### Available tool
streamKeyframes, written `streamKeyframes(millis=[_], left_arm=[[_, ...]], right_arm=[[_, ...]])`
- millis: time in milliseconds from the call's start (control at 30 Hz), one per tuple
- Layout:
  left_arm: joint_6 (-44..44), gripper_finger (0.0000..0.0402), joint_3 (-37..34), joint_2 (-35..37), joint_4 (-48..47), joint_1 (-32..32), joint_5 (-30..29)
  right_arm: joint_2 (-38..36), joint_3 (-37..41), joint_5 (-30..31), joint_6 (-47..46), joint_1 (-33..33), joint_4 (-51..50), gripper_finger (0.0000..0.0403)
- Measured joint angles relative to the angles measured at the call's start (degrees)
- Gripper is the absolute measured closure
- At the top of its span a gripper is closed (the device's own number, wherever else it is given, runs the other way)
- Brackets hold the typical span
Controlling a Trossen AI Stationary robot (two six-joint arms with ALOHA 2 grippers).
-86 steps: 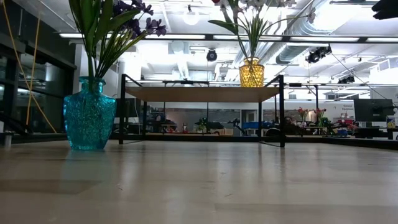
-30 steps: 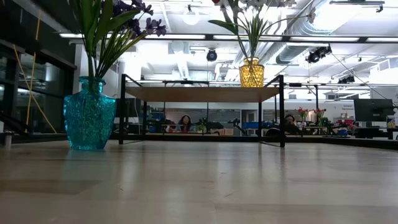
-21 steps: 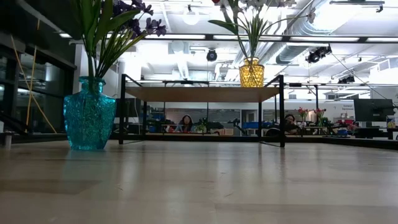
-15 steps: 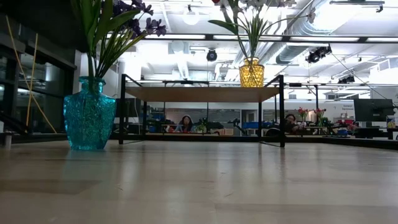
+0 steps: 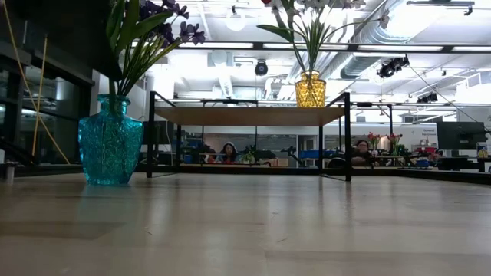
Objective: Pick and place flowers into a vace then onto a shelf
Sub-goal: Put the blue vase on the shelf
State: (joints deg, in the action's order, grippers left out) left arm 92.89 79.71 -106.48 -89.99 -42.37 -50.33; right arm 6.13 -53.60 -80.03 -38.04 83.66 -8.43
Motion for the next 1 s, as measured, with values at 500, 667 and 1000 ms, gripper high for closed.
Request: streamKeyframes(millis=[500,667,1000], left_arm=[[3.40,0.0011,-6.35,6.26,0.07,0.02,-1.53],[2.92,0.0011,-6.35,6.26,0.03,0.02,-1.50],[2.93,0.0011,-6.33,6.26,2.10,0.02,-1.48]], right_arm=[[0.00,0.00,0.57,-0.48,0.00,0.57,0.0304],[0.00,0.00,1.01,-0.50,0.00,0.57,0.0304],[0.00,0.00,1.01,-0.95,0.00,0.55,0.0304]])
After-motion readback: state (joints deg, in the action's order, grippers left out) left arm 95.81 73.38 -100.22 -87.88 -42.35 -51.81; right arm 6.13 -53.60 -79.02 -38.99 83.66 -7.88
